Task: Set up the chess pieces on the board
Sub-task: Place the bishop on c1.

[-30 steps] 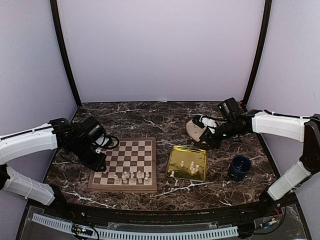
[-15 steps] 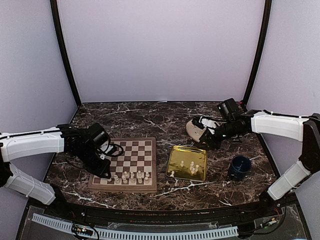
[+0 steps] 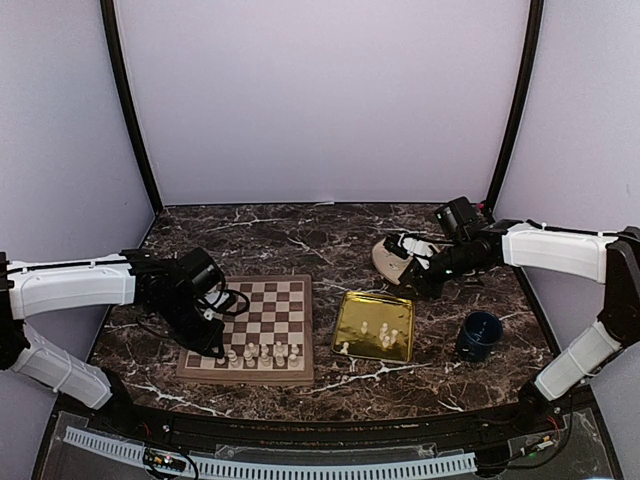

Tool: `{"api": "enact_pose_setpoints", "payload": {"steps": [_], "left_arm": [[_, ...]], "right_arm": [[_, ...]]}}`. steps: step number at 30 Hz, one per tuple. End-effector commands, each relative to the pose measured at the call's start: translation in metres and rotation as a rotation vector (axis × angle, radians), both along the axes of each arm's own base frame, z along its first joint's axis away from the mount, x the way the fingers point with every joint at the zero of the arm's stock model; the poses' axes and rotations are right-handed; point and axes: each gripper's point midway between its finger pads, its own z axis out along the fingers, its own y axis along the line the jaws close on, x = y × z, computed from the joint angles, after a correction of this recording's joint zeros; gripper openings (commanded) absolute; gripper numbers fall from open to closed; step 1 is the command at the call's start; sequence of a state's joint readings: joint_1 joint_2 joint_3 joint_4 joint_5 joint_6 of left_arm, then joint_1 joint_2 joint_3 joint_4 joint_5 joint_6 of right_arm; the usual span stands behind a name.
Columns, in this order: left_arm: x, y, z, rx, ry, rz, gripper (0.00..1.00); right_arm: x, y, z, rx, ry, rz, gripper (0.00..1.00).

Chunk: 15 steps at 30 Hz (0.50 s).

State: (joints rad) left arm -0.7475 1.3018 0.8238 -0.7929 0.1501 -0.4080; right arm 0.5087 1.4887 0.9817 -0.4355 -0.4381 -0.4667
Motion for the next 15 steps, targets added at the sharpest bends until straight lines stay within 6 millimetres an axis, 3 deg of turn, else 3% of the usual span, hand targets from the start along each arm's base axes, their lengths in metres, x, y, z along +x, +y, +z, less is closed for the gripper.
{"api": "enact_pose_setpoints", "payload": {"steps": [1, 15], "left_arm": [[-0.0021, 0.0018, -0.0019, 0.010, 0.006, 0.005, 0.15], [-0.0033, 0.0004, -0.0068, 0.014, 0.022, 0.002, 0.20]], "right_arm": [[0.0037, 0.0030, 0.0060, 0.012, -0.011, 0.010, 0.43], [0.0040, 0.0023, 0.0045, 0.006, -0.012, 0.012, 0.43]]}}
